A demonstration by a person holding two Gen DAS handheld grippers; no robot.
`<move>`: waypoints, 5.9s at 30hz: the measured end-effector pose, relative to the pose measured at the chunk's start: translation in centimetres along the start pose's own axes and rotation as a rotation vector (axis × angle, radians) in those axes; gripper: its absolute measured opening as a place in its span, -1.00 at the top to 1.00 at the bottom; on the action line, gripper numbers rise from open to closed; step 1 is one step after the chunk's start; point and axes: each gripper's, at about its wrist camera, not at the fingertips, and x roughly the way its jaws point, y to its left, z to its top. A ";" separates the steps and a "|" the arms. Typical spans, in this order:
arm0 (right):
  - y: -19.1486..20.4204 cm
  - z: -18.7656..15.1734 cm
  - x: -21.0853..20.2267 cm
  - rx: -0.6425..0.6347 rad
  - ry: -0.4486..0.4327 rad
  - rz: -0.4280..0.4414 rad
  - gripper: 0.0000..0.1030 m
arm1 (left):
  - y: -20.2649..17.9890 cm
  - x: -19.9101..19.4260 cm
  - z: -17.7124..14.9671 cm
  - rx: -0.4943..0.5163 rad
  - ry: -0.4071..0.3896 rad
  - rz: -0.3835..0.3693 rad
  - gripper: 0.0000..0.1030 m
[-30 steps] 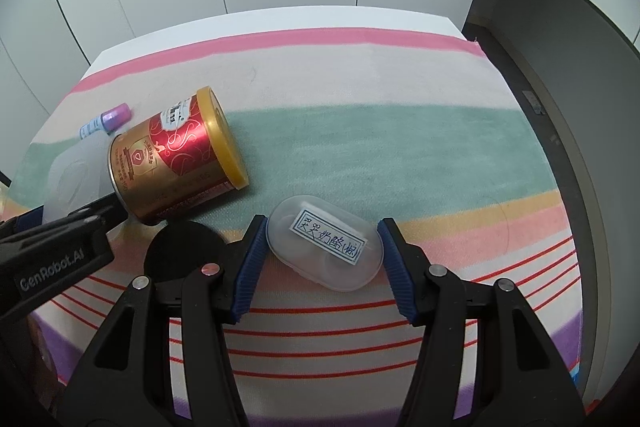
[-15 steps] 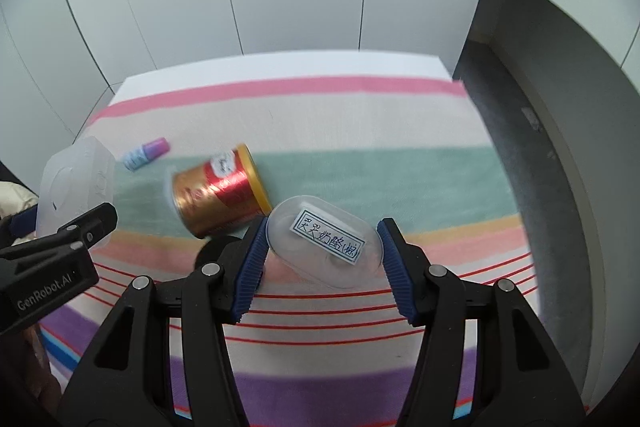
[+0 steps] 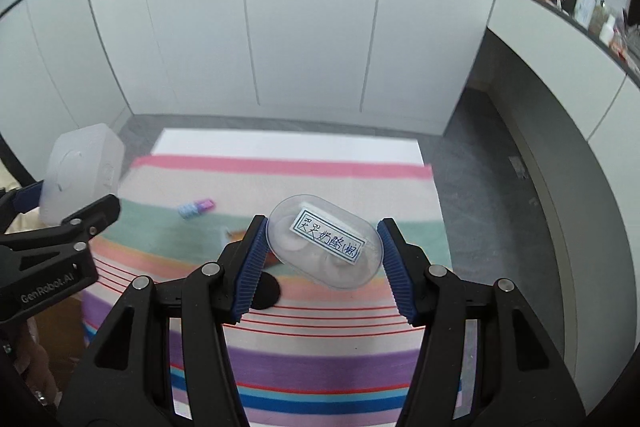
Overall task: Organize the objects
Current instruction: 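Lift and carry both clear cases with both tools over the cardboard box, then open the left gripper dropping the square case while the right gripper drops the oval case, then withdraw both tools from the box back toward the striped cloth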
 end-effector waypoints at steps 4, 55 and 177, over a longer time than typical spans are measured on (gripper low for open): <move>0.7 1.7 -3.9 -0.035 -0.055 0.000 -0.13 | -0.2 -3.8 1.2 0.004 -0.039 -0.029 -0.65; -0.2 -9.8 -22.8 -0.010 -0.138 0.107 -0.13 | 2.2 -22.6 -11.4 0.042 -0.087 -0.106 -0.65; 43.9 -16.9 -12.3 -0.592 0.091 0.559 -1.00 | 38.0 -17.4 -25.3 -0.454 0.062 0.270 -0.86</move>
